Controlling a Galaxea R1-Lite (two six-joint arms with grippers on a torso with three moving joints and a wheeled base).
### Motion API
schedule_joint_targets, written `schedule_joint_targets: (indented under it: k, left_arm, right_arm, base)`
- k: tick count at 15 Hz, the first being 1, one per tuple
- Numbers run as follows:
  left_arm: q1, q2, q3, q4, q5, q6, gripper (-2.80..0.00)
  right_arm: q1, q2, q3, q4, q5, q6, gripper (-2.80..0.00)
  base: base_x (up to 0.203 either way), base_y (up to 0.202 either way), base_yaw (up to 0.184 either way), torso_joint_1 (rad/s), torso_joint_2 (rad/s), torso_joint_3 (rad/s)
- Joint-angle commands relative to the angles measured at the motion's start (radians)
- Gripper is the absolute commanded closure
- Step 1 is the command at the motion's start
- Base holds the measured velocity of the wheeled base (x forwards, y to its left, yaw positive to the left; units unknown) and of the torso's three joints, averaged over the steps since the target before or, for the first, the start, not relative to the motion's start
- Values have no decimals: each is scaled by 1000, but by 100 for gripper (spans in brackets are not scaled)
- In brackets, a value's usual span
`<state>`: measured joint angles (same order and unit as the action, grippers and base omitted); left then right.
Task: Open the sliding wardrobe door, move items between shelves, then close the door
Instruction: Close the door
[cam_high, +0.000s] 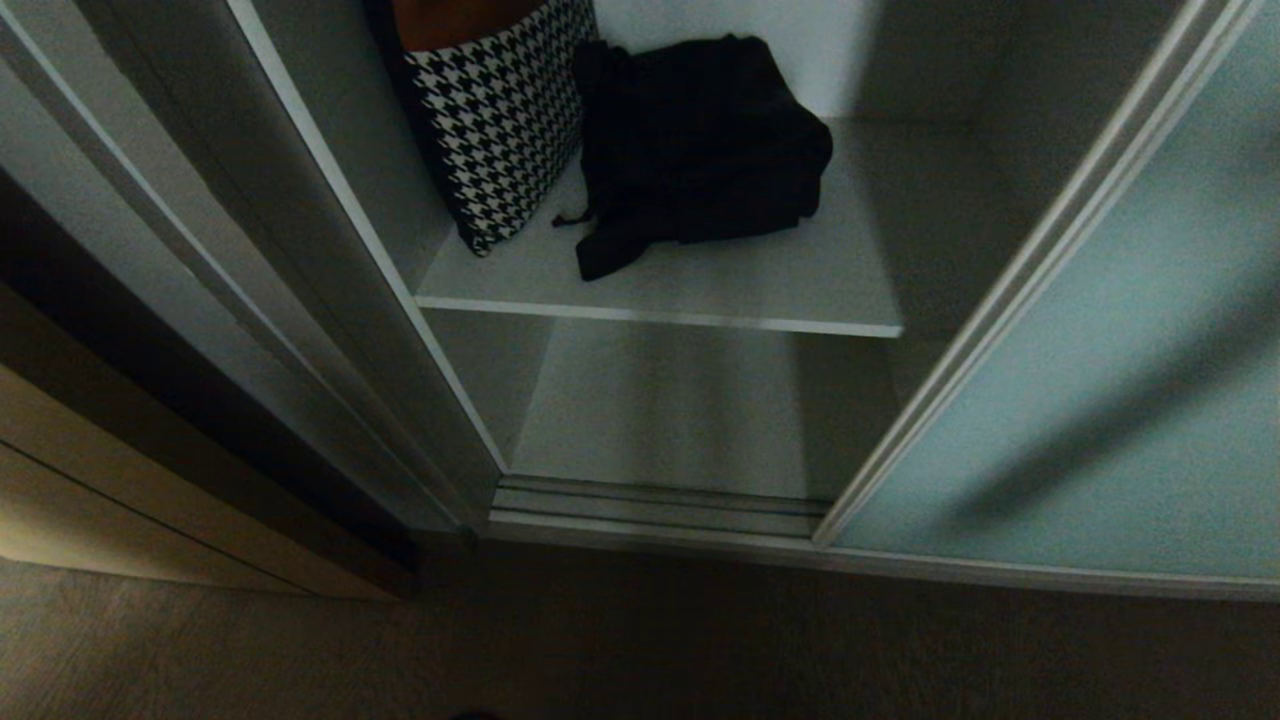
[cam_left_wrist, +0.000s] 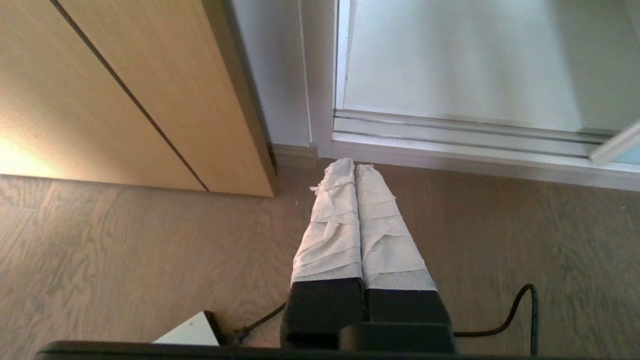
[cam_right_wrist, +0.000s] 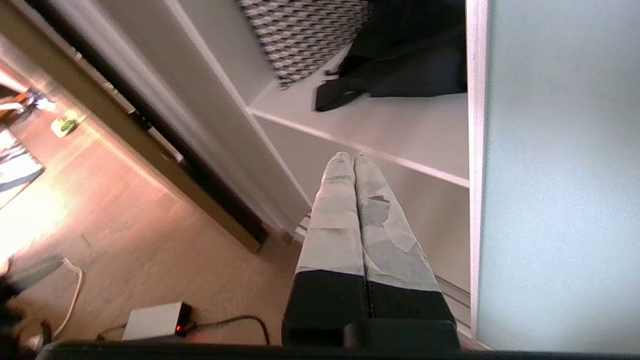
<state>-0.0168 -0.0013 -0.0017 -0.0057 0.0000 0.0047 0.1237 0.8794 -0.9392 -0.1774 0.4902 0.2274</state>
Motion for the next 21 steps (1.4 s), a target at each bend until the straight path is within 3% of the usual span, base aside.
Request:
schedule_joint_targets:
  k: [1, 4, 13, 17, 21]
  left_arm:
    - [0, 1, 0, 0, 0, 0, 0]
    - [1, 1, 0, 0, 0, 0, 0]
    - [0, 1, 0, 0, 0, 0, 0]
    - [0, 1, 0, 0, 0, 0, 0]
    - [1, 1, 0, 0, 0, 0, 0]
  right_arm:
    - [6, -85, 38, 1, -5, -8, 0]
    - [-5, -144, 117, 24, -44, -59, 0]
    - [-30, -200, 168, 19, -421, -53, 0]
    - [-64, -236, 176, 17, -488, -54, 0]
    - [-140, -222, 166, 19, -495, -50, 0]
  base:
    - [0, 0, 0, 0, 0, 0]
    - [0, 0, 0, 0, 0, 0]
    - [0, 0, 0, 0, 0, 0]
    - [0, 0, 0, 0, 0, 0]
    - [0, 0, 0, 0, 0, 0]
